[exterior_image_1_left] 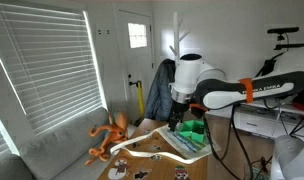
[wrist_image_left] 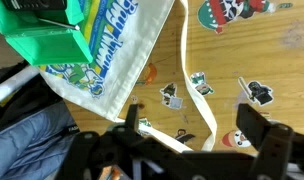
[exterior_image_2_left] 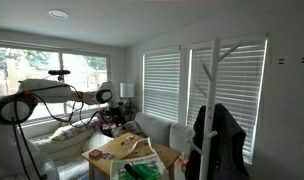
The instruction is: Move the spoon from the chest to the top-left corner of the table
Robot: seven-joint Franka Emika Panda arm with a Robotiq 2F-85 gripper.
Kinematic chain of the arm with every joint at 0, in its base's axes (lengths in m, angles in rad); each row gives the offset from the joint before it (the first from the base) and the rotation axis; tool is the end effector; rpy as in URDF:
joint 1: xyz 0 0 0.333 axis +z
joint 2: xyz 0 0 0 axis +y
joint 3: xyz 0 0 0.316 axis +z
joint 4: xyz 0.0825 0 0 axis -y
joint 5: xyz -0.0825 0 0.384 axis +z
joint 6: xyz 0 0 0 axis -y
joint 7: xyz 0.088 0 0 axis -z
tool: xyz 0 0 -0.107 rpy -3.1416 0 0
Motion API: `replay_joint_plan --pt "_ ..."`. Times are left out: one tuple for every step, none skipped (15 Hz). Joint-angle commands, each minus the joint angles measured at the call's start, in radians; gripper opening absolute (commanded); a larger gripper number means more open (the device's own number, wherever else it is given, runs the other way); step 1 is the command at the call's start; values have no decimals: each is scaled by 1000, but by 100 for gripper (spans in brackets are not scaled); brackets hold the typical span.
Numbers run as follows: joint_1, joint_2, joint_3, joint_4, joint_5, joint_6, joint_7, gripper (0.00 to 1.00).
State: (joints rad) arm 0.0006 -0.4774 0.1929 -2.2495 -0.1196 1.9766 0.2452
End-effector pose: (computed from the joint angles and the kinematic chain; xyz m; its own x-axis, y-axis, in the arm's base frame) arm 0.4220 0.0866 0.5657 0.9727 -0.0089 0.2318 -0.0452 -0.9873 0.1520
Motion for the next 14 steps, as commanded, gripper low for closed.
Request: replay_joint_plan --pt "16 2 -12 3 -7 -3 6 100" --pt "16 2 -12 3 -7 -3 6 100" --pt "16 2 -13 3 -7 -3 6 100" --pt "16 2 -12 3 -7 -3 6 100" --pt "16 2 -12 3 -7 -3 6 100" --pt "16 2 -13 3 -7 -3 6 100" --pt "16 2 -13 3 -7 -3 6 100" --pt "16 2 -12 3 -7 -3 6 100" --pt "16 2 -12 3 -7 -3 6 100" --pt "16 2 -13 3 -7 -3 6 100" --pt "16 2 -12 3 -7 -3 6 100" --pt "16 2 -12 3 -7 -3 6 100" --pt "16 2 -12 3 -7 -3 6 100" --pt "6 -5 -26 -15 -17 3 -4 100"
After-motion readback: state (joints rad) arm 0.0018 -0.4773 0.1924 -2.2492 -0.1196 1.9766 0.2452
